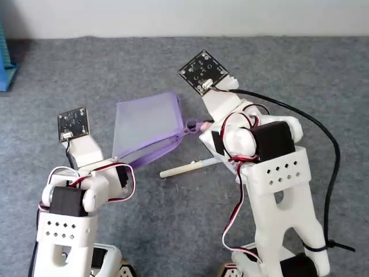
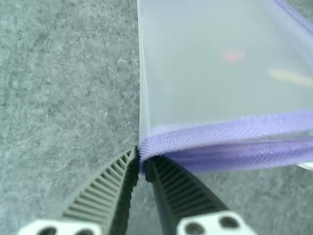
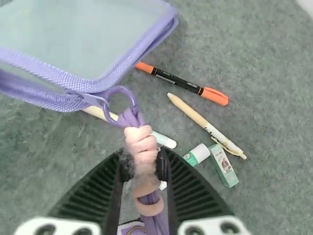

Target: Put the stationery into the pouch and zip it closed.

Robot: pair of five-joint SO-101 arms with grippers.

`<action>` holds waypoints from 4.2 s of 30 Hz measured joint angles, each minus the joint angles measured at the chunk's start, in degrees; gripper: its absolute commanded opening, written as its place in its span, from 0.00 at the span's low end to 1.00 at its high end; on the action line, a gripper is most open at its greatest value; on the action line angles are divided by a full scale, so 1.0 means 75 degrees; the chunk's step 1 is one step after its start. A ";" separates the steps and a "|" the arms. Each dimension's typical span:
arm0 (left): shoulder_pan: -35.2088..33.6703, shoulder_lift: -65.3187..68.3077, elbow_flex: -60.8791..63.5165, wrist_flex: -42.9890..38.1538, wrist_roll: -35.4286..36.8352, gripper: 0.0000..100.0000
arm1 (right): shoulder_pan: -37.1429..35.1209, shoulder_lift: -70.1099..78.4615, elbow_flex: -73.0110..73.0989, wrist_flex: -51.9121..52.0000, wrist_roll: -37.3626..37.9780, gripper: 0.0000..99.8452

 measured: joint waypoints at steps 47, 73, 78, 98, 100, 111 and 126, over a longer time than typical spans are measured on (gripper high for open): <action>-0.1008 0.0082 -0.0785 -0.0680 -0.1418 0.01 | -0.0574 -0.0012 -0.1606 0.0961 0.0000 0.01; -0.1207 0.0094 -0.2895 0.2157 0.0211 0.01 | 0.1465 -0.2168 0.0949 0.1067 -0.0656 0.19; -0.1196 0.0094 -0.3200 0.2192 0.0328 0.01 | 0.2344 -0.1618 0.1313 0.1067 -0.0785 0.19; -0.1207 0.0094 -0.3141 0.2251 0.0563 0.01 | 0.2696 0.3880 0.1348 -0.1899 -0.4196 0.19; -0.1207 0.0094 -0.3141 0.2251 0.0563 0.01 | 0.2673 0.4232 0.1348 -0.2168 -0.4196 0.19; -0.1207 0.0094 -0.3141 0.2251 0.0563 0.01 | 0.2614 0.6119 0.1348 -0.3610 -0.4196 0.18; -0.1207 0.0094 -0.3141 0.2251 0.0574 0.01 | 0.2602 0.5345 0.1336 -0.2227 -0.3352 0.01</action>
